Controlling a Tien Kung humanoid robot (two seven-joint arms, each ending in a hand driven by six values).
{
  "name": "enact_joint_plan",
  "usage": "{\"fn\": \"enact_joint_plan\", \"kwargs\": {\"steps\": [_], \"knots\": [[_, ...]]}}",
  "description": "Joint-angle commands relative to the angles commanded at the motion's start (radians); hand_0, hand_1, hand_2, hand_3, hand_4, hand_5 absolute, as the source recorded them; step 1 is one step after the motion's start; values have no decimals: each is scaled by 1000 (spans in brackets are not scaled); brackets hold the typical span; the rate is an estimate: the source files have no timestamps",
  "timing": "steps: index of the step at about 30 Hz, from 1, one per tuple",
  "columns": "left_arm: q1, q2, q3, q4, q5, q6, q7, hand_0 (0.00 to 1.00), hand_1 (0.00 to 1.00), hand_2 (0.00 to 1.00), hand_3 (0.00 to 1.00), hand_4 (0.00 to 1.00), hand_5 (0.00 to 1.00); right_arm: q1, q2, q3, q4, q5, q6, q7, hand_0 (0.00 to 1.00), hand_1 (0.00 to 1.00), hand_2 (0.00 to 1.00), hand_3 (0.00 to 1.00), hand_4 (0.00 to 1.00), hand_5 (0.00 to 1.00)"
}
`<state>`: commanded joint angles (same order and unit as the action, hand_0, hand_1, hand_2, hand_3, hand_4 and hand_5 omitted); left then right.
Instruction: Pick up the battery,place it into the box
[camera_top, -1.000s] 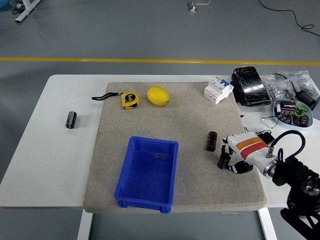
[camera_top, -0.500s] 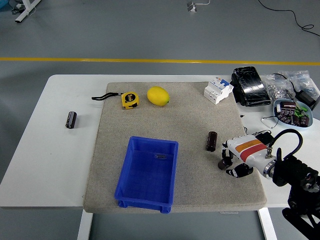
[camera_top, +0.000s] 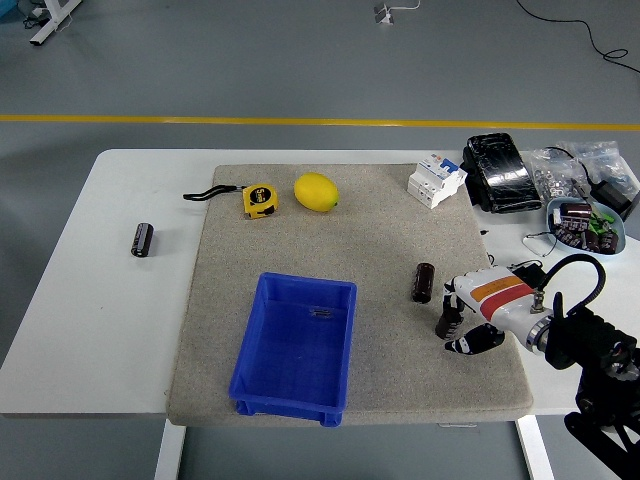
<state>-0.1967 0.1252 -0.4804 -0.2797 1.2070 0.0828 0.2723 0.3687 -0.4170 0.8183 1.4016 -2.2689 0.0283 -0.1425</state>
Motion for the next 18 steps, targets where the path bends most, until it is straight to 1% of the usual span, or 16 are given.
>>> {"fn": "enact_joint_plan", "kwargs": {"steps": [6, 7, 8, 13, 14, 18], "knots": [[2, 0, -2, 0, 2, -1, 2, 711, 702, 740, 639, 668, 666, 0, 3, -9, -7, 0, -14, 2, 212, 373, 483, 506, 984, 388], [3, 0, -3, -1, 4, -2, 3, 711, 702, 740, 639, 668, 666, 0, 4, -11, -7, 0, -19, 2, 212, 373, 483, 506, 984, 388], [3, 0, -4, -1, 6, -2, 3, 711, 701, 740, 639, 669, 666, 0, 5, -12, -8, 0, -23, 2, 204, 346, 458, 491, 959, 393], [4, 0, -8, -1, 11, -4, 5, 711, 701, 740, 639, 669, 666, 2, 7, -16, -11, 0, -46, 3, 204, 346, 458, 491, 959, 393], [4, 0, -8, -1, 11, -4, 5, 711, 701, 740, 639, 669, 666, 1, 7, -16, -12, 0, -49, 3, 190, 327, 445, 491, 932, 369], [3, 0, -8, -1, 12, -4, 5, 711, 701, 740, 639, 669, 666, 2, 8, -18, -17, 0, -58, 5, 190, 327, 445, 491, 932, 369]]}}
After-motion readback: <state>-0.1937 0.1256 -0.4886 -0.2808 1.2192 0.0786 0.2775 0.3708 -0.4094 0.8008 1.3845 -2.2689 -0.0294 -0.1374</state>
